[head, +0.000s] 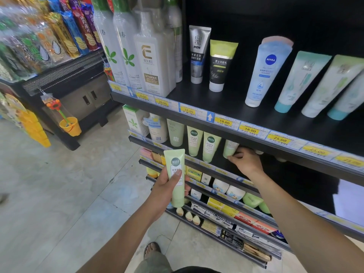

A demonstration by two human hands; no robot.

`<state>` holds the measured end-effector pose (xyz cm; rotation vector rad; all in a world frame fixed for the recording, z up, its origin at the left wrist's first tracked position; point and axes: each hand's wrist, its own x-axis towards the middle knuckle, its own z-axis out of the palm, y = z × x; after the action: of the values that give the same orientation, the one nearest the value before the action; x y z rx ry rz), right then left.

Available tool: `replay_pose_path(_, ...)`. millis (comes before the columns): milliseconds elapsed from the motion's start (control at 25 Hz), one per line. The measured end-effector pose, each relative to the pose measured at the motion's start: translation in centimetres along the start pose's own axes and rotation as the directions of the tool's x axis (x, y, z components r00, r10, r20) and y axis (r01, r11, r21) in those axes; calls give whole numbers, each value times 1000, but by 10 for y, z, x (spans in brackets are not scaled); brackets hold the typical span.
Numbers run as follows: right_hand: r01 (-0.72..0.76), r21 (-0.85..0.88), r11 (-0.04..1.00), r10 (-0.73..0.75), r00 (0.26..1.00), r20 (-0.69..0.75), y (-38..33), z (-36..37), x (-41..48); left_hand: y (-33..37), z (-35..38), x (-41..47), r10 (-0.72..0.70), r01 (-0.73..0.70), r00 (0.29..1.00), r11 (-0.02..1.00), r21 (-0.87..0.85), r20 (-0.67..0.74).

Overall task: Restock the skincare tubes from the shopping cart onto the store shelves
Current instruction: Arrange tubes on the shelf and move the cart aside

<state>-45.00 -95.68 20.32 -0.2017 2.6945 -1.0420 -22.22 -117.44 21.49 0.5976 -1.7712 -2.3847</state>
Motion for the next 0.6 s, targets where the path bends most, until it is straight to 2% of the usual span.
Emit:
replay_pose_path(200, 3, 0, 1000, -3, 1000, -1, 5, -12, -27, 3, 15, -4, -25, 25, 999, 999, 43, 20)
replay_pose_path(320, 141, 16, 990, -141, 990, 2, 2, -22, -63, 0, 28, -2, -50, 46, 998, 996, 77, 47)
replay_pose_path(400, 238, 66, 969, -243, 967, 77, -3, -27, -89, 0, 39, 1, -80, 76, 995, 994, 75, 58)
replay_pose_path(520, 239, 220, 946, -285, 937, 204, -13, -33, -125, 2, 61, 3, -102, 93, 989, 992, 89, 110)
replay_pose_path(600, 258, 253, 933, -321, 912, 256, -18, -34, -140, 5, 74, 4, -115, 101, 979, 991, 86, 171)
